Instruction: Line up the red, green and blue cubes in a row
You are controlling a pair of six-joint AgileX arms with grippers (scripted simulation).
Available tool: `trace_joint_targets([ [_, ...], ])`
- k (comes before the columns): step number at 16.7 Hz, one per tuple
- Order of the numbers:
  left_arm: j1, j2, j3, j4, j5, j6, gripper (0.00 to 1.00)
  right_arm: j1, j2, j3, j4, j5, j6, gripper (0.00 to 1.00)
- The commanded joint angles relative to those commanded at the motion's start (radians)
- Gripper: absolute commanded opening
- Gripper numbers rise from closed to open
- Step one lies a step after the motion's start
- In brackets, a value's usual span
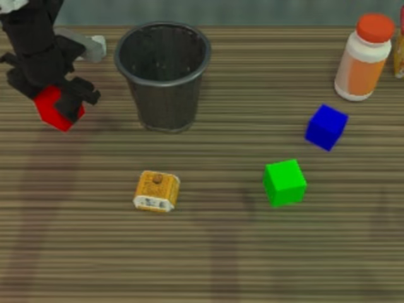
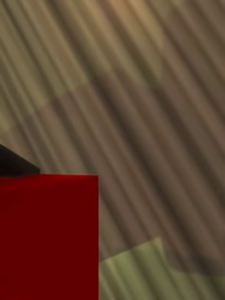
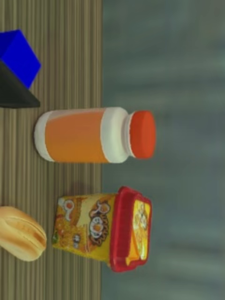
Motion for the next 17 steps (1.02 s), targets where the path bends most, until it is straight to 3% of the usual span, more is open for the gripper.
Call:
trace_joint_targets([
  [3,-0.022,-0.012,-0.015,0.003,-0.001,-0.034,0.00,0.000,0.000,0.000,0.000,0.000,0.000,1.00],
  [6,-0.091,-0.060,-0.075,0.017,-0.005,-0.159,0.00,0.000,0.000,0.000,0.000,0.000,0.000,1.00],
  [14,-0.392,-0.276,-0.376,0.073,-0.015,-0.822,0.00,0.000,0.000,0.000,0.000,0.000,0.000,1.00],
  [17,-0.493,-0.359,-0.479,0.099,-0.020,-1.015,0.00,0.000,0.000,0.000,0.000,0.000,0.000,1.00],
])
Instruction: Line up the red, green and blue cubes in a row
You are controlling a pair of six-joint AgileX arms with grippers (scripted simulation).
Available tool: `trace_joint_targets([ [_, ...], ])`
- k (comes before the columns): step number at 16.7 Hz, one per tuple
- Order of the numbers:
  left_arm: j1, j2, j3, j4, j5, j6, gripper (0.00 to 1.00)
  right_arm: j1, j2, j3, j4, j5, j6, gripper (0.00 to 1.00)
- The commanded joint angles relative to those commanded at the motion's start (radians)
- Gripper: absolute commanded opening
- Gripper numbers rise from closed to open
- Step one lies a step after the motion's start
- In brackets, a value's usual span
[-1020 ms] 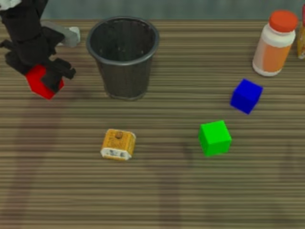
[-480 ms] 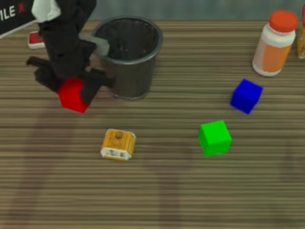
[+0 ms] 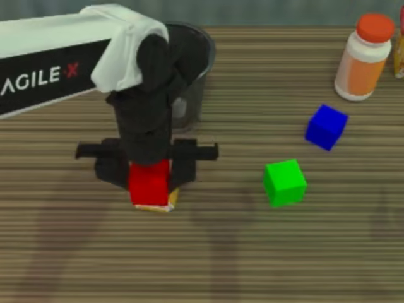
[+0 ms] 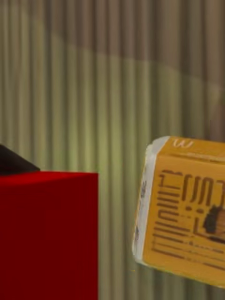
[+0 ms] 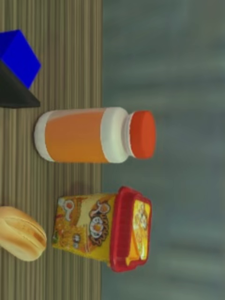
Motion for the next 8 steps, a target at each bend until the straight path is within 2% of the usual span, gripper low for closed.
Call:
trace_joint_targets([
  [3,-0.059,-0.057,-0.061,0.021,-0.005,-0.097,0.00,0.000,0.000,0.000,0.000,0.000,0.000,1.00],
  [8,-0.063,-0.062,-0.067,0.023,-0.005,-0.107,0.00,0.000,0.000,0.000,0.000,0.000,0.000,1.00],
])
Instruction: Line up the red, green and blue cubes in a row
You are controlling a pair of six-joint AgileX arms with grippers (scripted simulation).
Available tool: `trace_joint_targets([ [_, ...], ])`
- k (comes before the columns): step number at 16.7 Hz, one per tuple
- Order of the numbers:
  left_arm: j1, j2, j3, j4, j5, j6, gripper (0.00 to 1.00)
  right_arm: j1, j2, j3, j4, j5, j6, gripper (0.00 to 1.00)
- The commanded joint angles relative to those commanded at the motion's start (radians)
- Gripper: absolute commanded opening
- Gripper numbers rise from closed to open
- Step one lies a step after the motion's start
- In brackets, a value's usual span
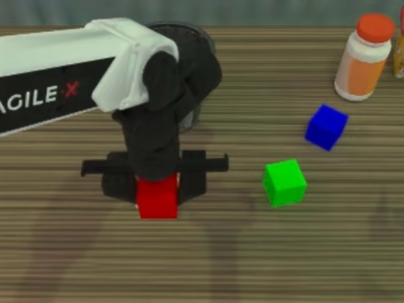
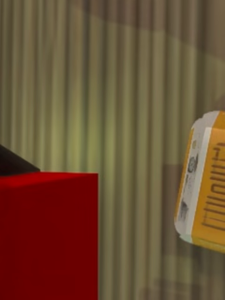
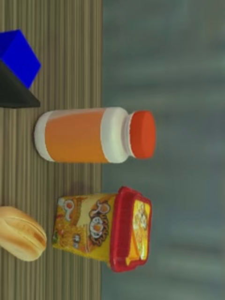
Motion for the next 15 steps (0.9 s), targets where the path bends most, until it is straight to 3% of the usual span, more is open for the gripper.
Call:
trace_joint_targets([
  [9,0.002,0.085,-0.152,0.244,0.000,0.004,0.00,0.000,0.000,0.000,0.000,0.000,0.000,1.00],
  [14,0.002,0.094,-0.165,0.263,0.000,0.005,0.00,0.000,0.000,0.000,0.000,0.000,0.000,1.00],
  [15,0.002,0.094,-0.165,0.263,0.000,0.005,0.08,0.000,0.000,0.000,0.000,0.000,0.000,1.00],
])
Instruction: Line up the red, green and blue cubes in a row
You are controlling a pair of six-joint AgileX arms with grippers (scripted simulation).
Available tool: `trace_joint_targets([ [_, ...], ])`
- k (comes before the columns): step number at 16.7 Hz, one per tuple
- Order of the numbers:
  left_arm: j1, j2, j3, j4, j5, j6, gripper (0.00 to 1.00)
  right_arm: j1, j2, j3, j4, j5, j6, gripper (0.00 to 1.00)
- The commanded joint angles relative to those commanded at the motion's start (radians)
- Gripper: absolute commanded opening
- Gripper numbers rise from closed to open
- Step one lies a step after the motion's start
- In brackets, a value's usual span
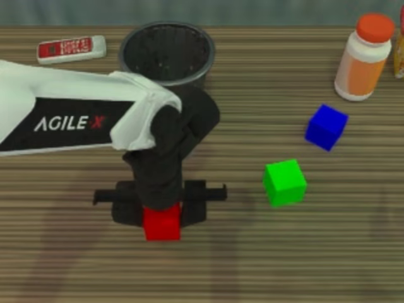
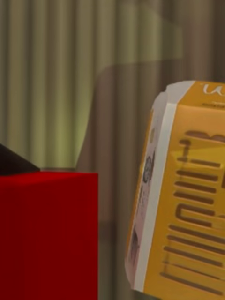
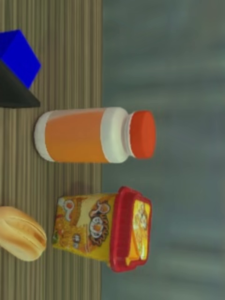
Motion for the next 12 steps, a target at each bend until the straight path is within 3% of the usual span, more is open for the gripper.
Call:
trace_joint_targets([
  [12,0.000,0.000,0.000,0.000,0.000,0.000,0.98,0.000,0.000,0.000,0.000,0.000,0.000,1.00],
])
